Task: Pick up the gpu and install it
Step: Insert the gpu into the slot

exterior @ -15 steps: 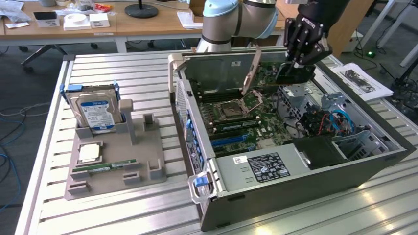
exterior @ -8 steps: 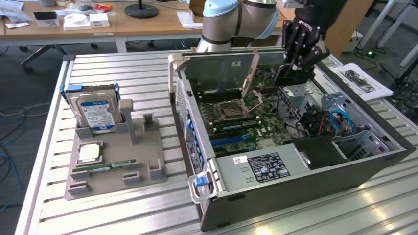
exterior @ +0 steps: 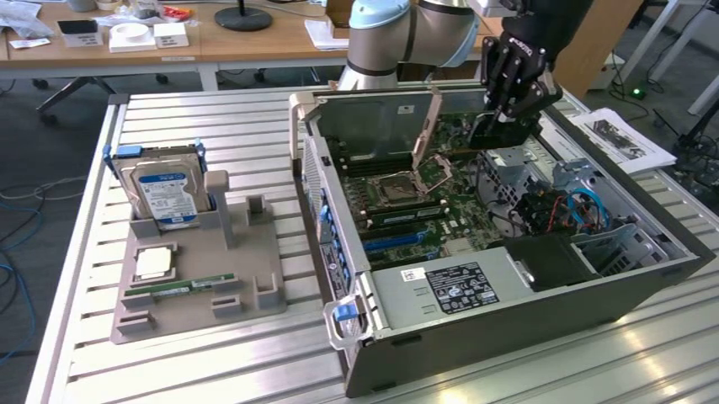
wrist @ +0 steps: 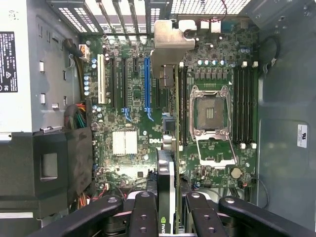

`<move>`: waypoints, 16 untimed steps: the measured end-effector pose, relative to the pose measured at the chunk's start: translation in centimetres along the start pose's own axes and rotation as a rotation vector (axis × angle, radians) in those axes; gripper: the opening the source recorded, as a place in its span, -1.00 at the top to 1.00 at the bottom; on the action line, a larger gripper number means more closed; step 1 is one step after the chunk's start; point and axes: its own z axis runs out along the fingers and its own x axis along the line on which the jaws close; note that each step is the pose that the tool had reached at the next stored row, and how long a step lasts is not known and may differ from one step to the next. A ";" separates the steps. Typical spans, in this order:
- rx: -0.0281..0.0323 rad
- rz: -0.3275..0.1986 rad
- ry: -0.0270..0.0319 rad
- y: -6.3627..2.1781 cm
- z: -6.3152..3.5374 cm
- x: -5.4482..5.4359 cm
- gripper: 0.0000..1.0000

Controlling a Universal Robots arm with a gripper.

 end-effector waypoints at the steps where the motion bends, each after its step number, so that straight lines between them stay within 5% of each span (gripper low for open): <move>1: 0.0000 0.000 -0.0001 0.00 0.00 0.0 0.46; 16: 0.0000 0.000 -0.0002 -0.01 1.20 0.0 0.46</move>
